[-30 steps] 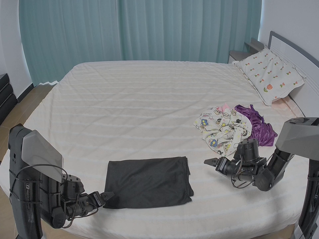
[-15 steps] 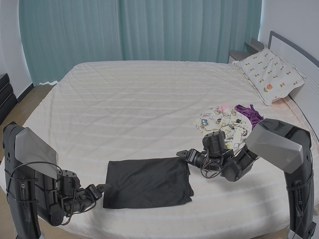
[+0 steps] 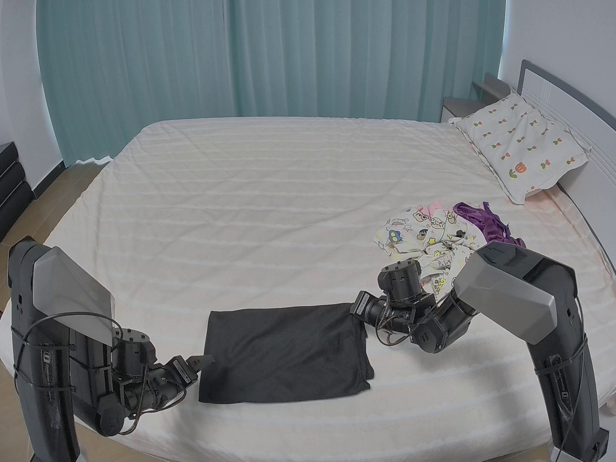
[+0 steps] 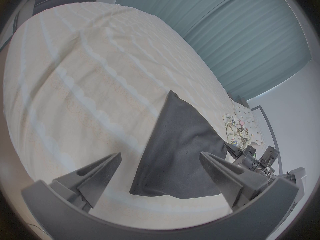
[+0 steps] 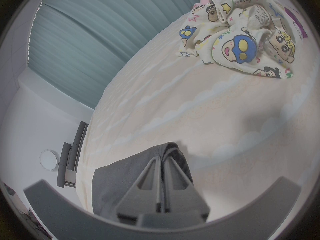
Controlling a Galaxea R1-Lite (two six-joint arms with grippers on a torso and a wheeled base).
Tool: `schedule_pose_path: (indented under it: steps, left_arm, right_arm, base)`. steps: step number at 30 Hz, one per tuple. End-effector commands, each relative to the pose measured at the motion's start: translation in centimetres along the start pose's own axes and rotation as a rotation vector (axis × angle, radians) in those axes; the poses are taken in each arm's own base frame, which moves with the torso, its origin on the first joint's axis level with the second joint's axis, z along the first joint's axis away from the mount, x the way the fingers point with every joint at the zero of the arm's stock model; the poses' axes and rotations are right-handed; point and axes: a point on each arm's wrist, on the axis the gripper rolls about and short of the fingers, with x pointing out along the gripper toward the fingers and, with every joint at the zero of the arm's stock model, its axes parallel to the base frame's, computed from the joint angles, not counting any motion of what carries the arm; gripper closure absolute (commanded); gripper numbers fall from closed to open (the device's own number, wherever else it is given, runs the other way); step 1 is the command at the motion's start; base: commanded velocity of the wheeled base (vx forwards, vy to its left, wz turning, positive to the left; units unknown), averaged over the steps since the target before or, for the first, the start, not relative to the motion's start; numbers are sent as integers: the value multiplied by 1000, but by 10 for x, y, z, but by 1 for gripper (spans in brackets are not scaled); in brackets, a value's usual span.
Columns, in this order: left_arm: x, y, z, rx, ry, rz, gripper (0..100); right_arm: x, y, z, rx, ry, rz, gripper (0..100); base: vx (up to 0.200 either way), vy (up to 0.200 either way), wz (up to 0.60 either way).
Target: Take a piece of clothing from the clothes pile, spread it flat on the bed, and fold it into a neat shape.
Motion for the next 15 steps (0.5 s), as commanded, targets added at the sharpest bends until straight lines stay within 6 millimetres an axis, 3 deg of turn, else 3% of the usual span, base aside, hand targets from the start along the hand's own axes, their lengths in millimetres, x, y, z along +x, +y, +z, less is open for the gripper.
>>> schedule_pose_path:
  steps: [1, 7, 15]
  left_arm:
    - [2, 1, -1, 2, 0, 2, 0]
    - [4, -1, 0, 4, -10, -5, 0]
    - [34, -26, 30, -27, -204, -95, 0]
  right_arm:
    - [2, -1, -1, 18, 0, -2, 100]
    - [0, -2, 4, 71, -38, -17, 100]
    - [0, -3, 4, 83, -64, -15, 100]
  base:
    - [0, 0, 0]
    - [0, 0, 0]
    - [0, 0, 0]
